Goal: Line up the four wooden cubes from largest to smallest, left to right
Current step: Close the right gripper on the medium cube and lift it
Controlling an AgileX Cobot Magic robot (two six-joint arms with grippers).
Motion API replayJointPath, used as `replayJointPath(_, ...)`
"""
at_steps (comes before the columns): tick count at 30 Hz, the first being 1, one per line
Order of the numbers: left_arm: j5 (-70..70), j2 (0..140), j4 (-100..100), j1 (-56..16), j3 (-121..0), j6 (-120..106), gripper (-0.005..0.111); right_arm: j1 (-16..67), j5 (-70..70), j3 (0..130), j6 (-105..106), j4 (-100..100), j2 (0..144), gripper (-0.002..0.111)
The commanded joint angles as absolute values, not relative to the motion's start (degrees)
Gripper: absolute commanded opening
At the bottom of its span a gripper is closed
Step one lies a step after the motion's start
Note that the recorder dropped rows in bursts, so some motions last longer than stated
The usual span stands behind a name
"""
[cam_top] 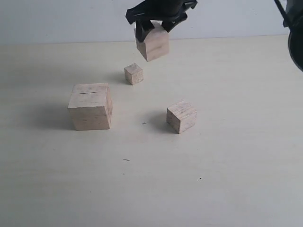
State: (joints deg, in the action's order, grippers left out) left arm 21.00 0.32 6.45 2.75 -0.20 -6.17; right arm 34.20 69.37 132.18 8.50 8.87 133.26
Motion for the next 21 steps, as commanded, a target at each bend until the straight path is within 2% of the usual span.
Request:
replayJointPath(1,20.3,0.0,6.4,2.7,0.0,-5.7,0.0,32.9,70.0,132.3,20.6,13.1,131.4,0.0)
replayJointPath(5,20.3,0.0,6.4,2.7,0.0,-5.7,0.0,32.2,70.0,132.3,32.6,22.7,132.0,0.0)
replayJointPath(9,20.3,0.0,6.4,2.7,0.0,-5.7,0.0,32.3,70.0,132.2,40.9,23.3,133.5,0.0)
replayJointPath(21,20.3,0.0,6.4,2.7,0.0,-5.7,0.0,32.2,70.0,132.2,25.6,23.4,130.9,0.0)
